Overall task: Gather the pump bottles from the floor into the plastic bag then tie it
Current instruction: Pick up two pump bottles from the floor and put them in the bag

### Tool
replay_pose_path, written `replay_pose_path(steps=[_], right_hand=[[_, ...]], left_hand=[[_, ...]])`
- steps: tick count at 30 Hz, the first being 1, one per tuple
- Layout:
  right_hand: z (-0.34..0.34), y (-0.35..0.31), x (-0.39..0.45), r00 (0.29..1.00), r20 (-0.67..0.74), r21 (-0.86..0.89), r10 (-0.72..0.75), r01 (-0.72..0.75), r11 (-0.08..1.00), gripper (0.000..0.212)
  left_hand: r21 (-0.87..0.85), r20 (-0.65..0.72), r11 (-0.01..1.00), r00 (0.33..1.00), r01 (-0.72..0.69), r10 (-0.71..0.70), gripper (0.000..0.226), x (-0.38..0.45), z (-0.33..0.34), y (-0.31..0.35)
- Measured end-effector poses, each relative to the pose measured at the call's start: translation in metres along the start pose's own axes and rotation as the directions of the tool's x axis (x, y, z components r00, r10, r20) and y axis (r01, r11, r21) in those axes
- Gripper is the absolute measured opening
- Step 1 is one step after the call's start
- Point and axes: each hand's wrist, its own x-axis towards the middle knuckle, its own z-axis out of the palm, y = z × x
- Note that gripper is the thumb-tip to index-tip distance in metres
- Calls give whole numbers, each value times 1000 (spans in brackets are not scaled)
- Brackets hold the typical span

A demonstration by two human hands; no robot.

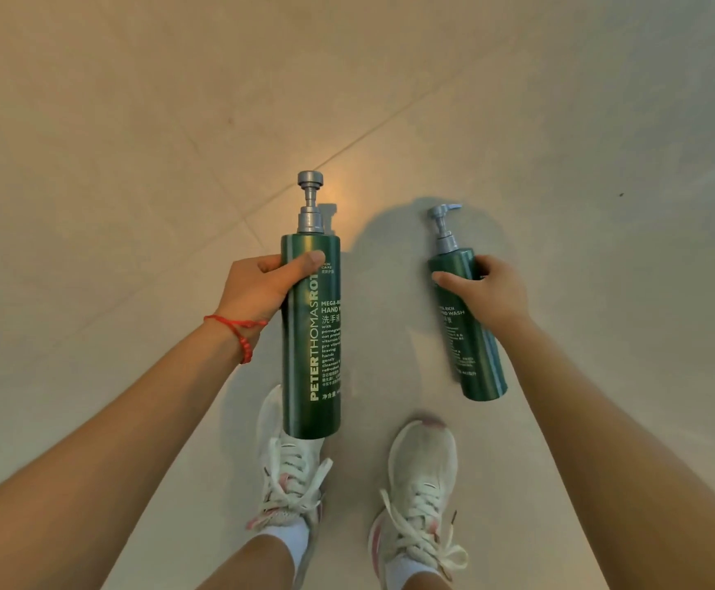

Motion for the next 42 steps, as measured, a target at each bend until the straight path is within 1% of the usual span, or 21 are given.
replay_pose_path(steps=[2, 6, 9, 11, 14, 20, 24, 28, 33, 37, 42], right_hand=[[-1, -3, -7, 1000, 10, 106, -11, 10, 994, 27], [-24, -31, -47, 999, 34, 340, -31, 18, 940, 17], [-59, -64, -95, 998, 31, 494, -48, 26, 869, 13], [-88, -89, -134, 998, 25, 556, -62, 38, 831, 12], [-137, -124, -196, 997, 2, 606, -72, 57, 793, 14], [-243, -182, -316, 997, -83, 685, -4, 60, 726, 10], [-309, -212, -392, 987, -158, 736, 34, 95, 670, 13], [-361, -230, -452, 969, -238, 772, 63, 149, 618, 16], [-405, -230, -503, 933, -351, 782, 85, 242, 575, 15], [-441, -211, -526, 893, -411, 819, 186, 272, 505, 19], [-510, -173, -534, 819, -488, 836, 300, 341, 429, 19]], left_hand=[[7, -1, 1000, 1000, 11, -11, 24, -4, -2, 2], [17, -2, 1000, 1000, -1, 1, 25, -34, -9, 25], [44, 19, 999, 999, -29, 28, 23, -76, -16, 62], [48, 35, 997, 998, -55, 53, 23, -112, -19, 93], [49, 72, 993, 992, -110, 106, 21, -172, -25, 151], [65, 166, 976, 967, -207, 194, 11, -295, -29, 261], [56, 217, 961, 943, -269, 251, 8, -368, -26, 323], [40, 255, 940, 913, -337, 317, 9, -426, -12, 372], [61, 372, 911, 856, -409, 359, 8, -480, 23, 413], [98, 448, 890, 818, -446, 361, 9, -509, 62, 442], [165, 532, 846, 768, -508, 357, 6, -531, 131, 482]])
